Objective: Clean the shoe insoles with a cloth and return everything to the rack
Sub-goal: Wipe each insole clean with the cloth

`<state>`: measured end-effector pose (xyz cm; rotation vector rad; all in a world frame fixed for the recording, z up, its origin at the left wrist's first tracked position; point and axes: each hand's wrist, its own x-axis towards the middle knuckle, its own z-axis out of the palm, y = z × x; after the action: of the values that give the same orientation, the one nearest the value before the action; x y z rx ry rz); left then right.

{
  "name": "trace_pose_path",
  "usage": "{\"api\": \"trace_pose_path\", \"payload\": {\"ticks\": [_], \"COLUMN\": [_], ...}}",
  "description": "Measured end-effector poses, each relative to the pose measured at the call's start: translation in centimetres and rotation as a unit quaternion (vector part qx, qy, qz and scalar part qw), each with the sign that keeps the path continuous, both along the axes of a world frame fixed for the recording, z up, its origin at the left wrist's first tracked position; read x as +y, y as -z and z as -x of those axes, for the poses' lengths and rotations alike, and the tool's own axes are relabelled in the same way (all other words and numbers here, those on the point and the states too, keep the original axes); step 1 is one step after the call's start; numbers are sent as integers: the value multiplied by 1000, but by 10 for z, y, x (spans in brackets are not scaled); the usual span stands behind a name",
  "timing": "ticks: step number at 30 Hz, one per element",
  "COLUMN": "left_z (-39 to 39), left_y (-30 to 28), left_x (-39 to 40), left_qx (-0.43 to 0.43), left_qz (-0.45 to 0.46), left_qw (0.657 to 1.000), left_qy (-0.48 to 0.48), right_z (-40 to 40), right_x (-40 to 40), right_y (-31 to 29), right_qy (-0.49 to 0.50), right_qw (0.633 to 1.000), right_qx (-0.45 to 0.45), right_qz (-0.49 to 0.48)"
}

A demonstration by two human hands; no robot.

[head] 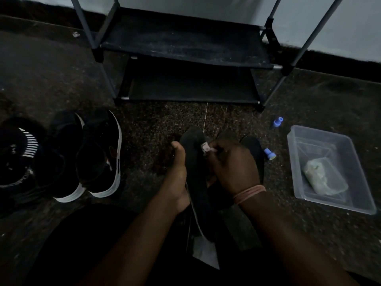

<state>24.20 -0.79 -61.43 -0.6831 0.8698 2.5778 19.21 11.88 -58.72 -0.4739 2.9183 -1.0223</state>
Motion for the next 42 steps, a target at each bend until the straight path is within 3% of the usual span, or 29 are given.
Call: {"api": "trace_pose_path", "payload": {"ticks": [5, 9, 12, 16, 19, 21, 24, 26, 27, 30, 33, 35, 36, 39, 40, 42], "left_z": [7, 9, 8, 1, 1, 2, 4, 5, 6, 7, 6, 5, 4, 0, -1, -2], "left_y": [2, 11, 15, 11, 7, 10, 15, 17, 18, 21, 18, 19, 22, 30, 30, 25], "left_x": [-18, -24, -20, -4, -2, -7, -20, -27, -28, -25, -22, -24, -27, -31, -33, -34], "left_qx": [-21, -21, -25, -17, -24, -37, -50, -35, -24, -3, -16, -21, -17, 24, 31, 19], "left_qz": [-103, -106, -84, -90, -92, -92, -128, -158, -173, -169, -151, -153, -152, -151, -153, -183], "left_qw": [990, 976, 983, 995, 995, 994, 988, 984, 982, 981, 984, 984, 984, 987, 987, 980], "left_qy": [-90, -188, -160, -45, -43, -53, -64, -71, -75, -100, -89, -89, -89, -41, -46, -79], "right_z": [-3, -4, -2, -5, -8, -9, -19, -24, -24, -22, -36, -39, -36, -36, -40, -47], "right_x": [2, -7, -7, -6, -8, -8, -8, -7, -7, -13, -28, -30, -27, -18, -18, -24], "right_y": [8, 15, 15, 18, 12, 0, -25, -33, -33, -15, -8, -17, -23, -36, -34, -25], "right_qy": [-70, -64, -44, -41, -76, -119, -206, -234, -225, -120, -130, -179, -198, -223, -226, -220], "right_qw": [991, 975, 972, 985, 986, 974, 917, 898, 912, 985, 991, 980, 969, 893, 889, 917], "right_qx": [-108, -160, -170, -129, -138, -188, -336, -367, -335, -117, -35, -80, -143, -366, -369, -291], "right_qz": [46, 140, 155, 103, 63, 36, 55, 63, 73, 47, -22, -10, 21, 140, 153, 158]}}
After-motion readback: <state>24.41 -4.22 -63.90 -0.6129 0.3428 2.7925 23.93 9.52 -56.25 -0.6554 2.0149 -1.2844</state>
